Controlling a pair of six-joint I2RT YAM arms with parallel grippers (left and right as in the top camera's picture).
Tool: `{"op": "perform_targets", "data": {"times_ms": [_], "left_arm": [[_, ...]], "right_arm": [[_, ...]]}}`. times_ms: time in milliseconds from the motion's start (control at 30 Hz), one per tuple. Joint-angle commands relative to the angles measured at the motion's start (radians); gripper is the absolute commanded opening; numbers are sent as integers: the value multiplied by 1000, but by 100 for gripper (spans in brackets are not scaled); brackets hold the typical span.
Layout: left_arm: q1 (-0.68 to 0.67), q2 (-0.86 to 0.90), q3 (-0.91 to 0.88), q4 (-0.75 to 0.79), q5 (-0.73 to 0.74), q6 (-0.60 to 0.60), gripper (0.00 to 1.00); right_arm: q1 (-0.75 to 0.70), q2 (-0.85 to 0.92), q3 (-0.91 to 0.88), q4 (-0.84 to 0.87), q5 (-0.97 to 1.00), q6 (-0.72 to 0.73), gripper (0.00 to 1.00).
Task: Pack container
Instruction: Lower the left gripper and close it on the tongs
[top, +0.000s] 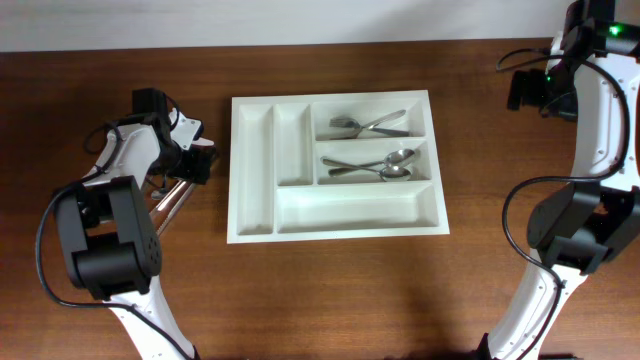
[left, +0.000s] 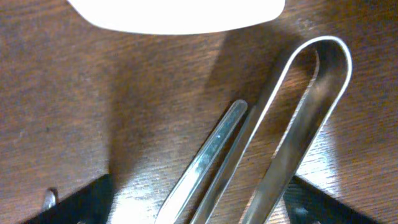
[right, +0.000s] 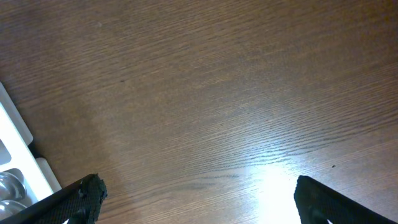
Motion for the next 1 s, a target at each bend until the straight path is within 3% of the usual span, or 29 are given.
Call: {"op": "perform_targets", "data": {"times_ms": [0, 133, 367, 467, 967], "left_arm": [[-1, 47, 2, 7, 48, 11, 71], [0, 47, 2, 8, 48, 11, 31], [0, 47, 2, 8, 49, -60, 16], [0, 47, 2, 8, 48, -90, 2], [0, 47, 2, -3, 48, -107, 2]], "right_arm": [[5, -29, 6, -1, -2, -6, 99], [5, -29, 6, -1, -2, -6, 99], [5, -29, 6, -1, -2, -6, 99], [5, -29, 6, -1, -2, -6, 99], [5, -29, 6, -1, -2, -6, 99]]}}
